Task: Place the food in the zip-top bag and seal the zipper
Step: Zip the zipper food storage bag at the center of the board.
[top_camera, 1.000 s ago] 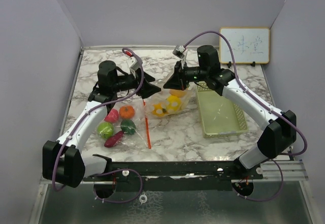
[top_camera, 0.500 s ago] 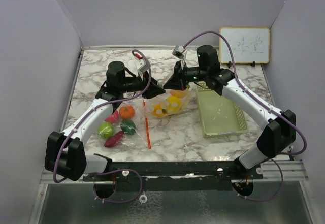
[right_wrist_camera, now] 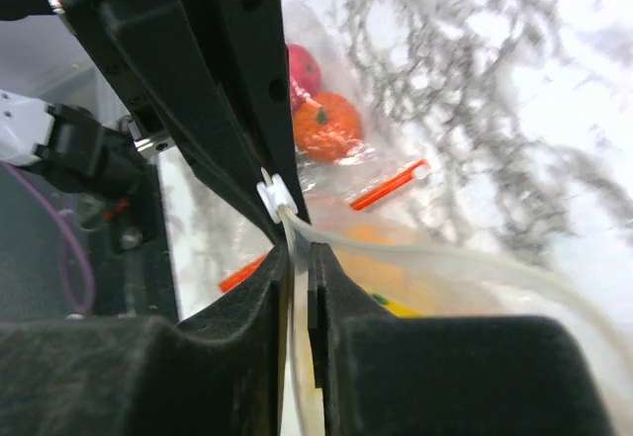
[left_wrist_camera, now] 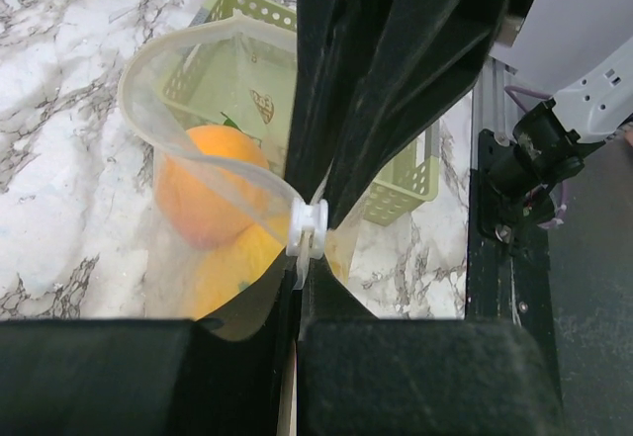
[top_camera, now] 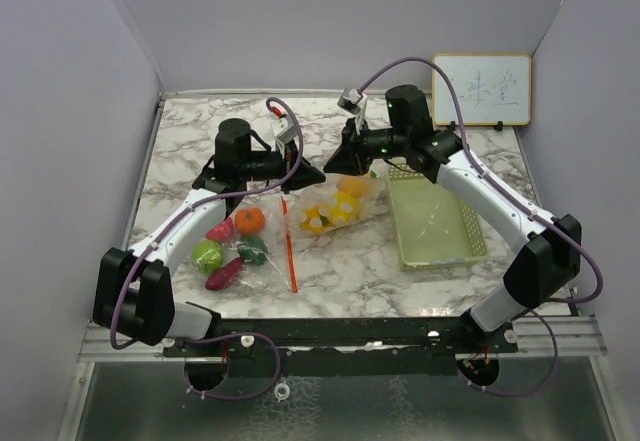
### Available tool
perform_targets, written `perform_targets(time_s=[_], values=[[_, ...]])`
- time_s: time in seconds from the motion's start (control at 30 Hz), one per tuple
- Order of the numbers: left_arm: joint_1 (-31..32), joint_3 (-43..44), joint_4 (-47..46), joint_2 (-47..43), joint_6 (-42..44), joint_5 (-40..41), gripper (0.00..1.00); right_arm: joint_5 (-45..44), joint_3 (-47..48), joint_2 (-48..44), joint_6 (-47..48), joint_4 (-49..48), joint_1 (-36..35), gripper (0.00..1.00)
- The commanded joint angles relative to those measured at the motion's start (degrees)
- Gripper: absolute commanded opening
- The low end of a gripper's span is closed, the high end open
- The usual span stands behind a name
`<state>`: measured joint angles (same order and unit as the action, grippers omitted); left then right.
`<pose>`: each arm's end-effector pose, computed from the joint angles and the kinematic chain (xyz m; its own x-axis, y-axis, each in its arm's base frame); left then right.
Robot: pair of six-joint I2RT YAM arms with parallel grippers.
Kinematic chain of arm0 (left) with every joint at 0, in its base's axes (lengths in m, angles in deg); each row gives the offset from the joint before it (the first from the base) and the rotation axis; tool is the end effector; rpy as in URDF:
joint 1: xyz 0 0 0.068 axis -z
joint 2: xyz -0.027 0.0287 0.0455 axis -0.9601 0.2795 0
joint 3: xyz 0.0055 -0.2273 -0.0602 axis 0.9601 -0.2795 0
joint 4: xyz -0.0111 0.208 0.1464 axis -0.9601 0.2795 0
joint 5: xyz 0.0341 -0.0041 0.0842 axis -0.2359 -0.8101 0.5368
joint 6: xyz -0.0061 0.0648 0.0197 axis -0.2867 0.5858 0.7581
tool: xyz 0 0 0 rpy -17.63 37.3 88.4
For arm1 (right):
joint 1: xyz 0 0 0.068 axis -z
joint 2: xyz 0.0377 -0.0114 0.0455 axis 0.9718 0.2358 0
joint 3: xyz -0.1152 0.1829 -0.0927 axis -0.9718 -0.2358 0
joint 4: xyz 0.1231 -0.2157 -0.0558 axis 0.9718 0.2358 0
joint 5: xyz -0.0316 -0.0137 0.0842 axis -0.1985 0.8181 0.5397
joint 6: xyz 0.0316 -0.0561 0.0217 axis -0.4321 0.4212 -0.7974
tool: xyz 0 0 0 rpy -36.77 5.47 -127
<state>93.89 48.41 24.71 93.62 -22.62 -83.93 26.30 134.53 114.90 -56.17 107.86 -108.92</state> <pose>0.2815 -0.1524 0.2751 -0.3601 0.0365 -0.9322 0.9121 0.2238 -0.3436 0.2847 0.2275 0.3082 -0.4610 -0.2676 -0.8461 -0.8777 0.2781 0.3902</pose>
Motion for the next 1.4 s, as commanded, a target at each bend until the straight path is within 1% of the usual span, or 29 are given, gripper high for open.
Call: perform_targets(time_s=[0.0, 0.07, 0.13, 0.2, 0.27, 0.4, 0.5, 0.57, 0.8, 0.83, 0.87, 0.9, 0.93, 1.0, 1.13, 1.37], values=[[-0.01, 1.63, 2.01, 0.09, 2.02, -2.7, 0.0, -4.23, 5.78, -0.83, 8.65, 3.41, 0.23, 0.22], [0.0, 1.9, 2.48, 0.16, 2.48, -2.98, 0.0, -3.54, 6.67, -1.48, 11.08, 3.49, 0.43, 0.35], [-0.02, 2.18, 2.78, 0.25, 2.97, -3.59, 0.0, -0.96, 6.52, -2.05, 12.91, 2.32, 0.48, 0.45], [-0.02, 2.59, 2.9, 0.4, 3.14, -4.11, 0.0, 3.23, 5.99, -2.08, 14.21, 0.97, 0.48, 0.51], [-0.06, 3.12, 2.95, 0.4, 3.11, -4.61, 0.0, 8.11, 5.44, -1.35, 15.25, 0.24, 0.48, 0.54], [0.0, 3.85, 3.19, 0.09, 2.98, -5.29, 0.0, 16.71, 2.42, 0.01, 15.08, -4.06, 0.48, 0.55], [-0.03, 3.68, 3.56, -0.25, 2.82, -5.5, 0.0, 17.63, 0.73, 0.14, 13.87, -8.6, 0.54, 0.55], [-0.04, 3.32, 3.58, -0.54, 2.68, -5.48, 0.0, 17.48, 0.85, 0.7, 13.93, -9.77, 0.56, 0.54], [-0.03, 2.72, 3.8, -1.51, 2.4, -5.27, 0.0, 15.5, 1.27, 2.55, 13.4, -11.03, 0.73, 0.45], [-0.03, 2.64, 3.82, -1.59, 2.4, -5.15, 0.0, 15.41, 1.24, 2.7, 13.04, -11.29, 0.8, 0.4], [-0.02, 2.58, 3.88, -1.66, 2.41, -5.13, 0.0, 15.55, 1.47, 2.89, 12.73, -11.29, 1.01, 0.33], [-0.03, 2.49, 3.97, -1.62, 2.52, -5.13, 0.0, 16.06, 1.69, 3.17, 12.53, -11.12, 1.2, 0.21], [-0.03, 2.47, 4.2, -1.62, 2.49, -5.13, 0.0, 16.36, 1.84, 3.4, 12.14, -10.83, 1.45, 0.14], [-0.02, 2.51, 4.49, -1.7, 2.57, -5.03, 0.0, 16.27, 1.75, 3.45, 11.71, -10.37, 1.9, 0.07], [-0.49, 3.34, 5.12, -1.8, 2.7, -4.4, 0.0, 14.18, 1.14, 3.25, 11.45, -8.26, 3.16, 0.02], [-5.22, 3.19, 2.79, -2.74, -0.27, -4.2, 0.0, 5.59, -2.6, 0.4, 11.37, -6.02, 6.38, 0.02]])
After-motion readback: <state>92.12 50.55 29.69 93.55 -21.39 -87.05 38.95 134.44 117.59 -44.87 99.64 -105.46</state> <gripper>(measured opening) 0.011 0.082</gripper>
